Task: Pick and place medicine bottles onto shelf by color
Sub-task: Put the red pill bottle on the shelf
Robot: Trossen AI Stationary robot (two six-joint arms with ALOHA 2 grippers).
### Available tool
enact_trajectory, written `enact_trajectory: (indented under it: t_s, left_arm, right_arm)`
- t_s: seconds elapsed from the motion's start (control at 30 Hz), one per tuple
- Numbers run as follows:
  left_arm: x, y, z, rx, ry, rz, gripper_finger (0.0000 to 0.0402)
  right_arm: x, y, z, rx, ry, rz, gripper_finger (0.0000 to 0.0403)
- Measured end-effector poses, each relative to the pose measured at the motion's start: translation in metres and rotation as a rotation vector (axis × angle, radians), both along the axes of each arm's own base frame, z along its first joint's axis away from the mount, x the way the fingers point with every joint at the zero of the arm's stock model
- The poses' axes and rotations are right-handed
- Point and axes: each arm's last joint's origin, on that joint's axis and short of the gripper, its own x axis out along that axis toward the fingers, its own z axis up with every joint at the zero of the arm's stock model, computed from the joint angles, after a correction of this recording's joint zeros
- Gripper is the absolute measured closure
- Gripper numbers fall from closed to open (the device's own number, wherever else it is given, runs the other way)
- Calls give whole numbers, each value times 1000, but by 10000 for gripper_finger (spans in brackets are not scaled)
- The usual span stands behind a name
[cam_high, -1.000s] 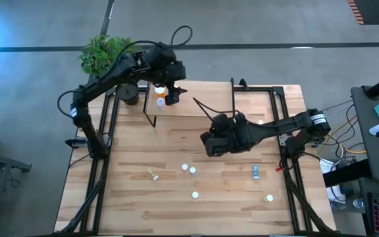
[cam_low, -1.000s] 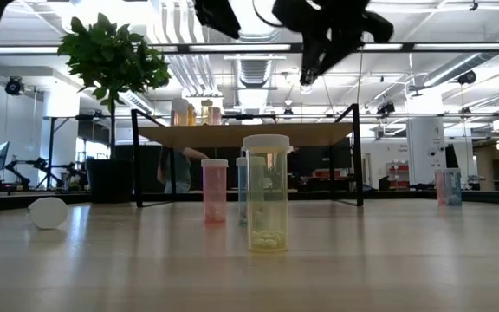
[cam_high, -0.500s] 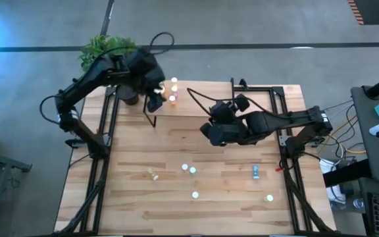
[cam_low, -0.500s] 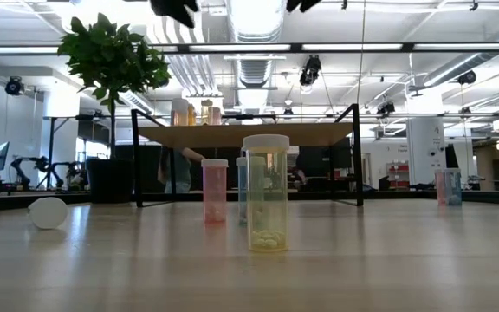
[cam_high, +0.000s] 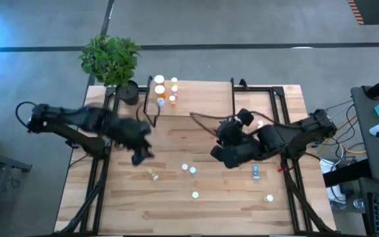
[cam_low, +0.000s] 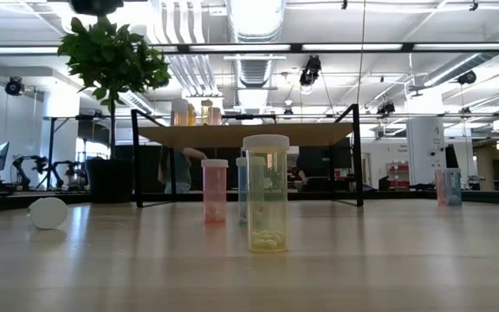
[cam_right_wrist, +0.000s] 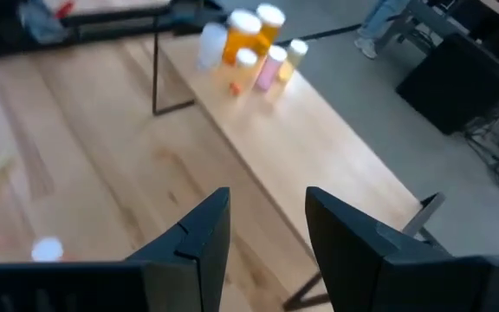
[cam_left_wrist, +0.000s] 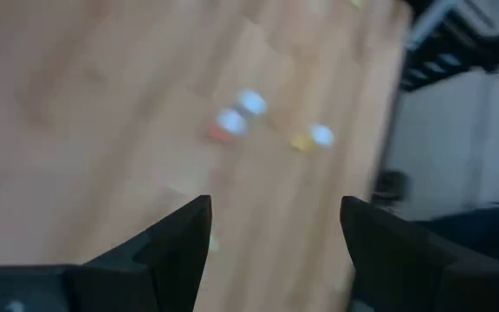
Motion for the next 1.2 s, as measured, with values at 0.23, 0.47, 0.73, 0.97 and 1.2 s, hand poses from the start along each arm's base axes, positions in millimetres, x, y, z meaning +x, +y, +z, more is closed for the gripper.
enact_trajectory:
  t_s: [0.23,0.47,0.73,0.97,1.2]
  left_arm:
    - [8,-67,-46,-89,-154,-93,162]
    - [38,-92,-96,-48,36,-184,162]
    - [102,-68,-125,251,74,-260,162]
    - [138,-32,-145,331,41,-328,162]
    - [140,-24,-164,380,89,-411,162]
  right_arm:
    - [8,16,-11,-29,12,37,259]
    - [11,17,-9,-27,-26,33,259]
    - [-9,22,-10,36,12,-3,259]
    - [-26,27,-13,64,34,-78,259]
    - [-34,29,-14,72,43,-115,259]
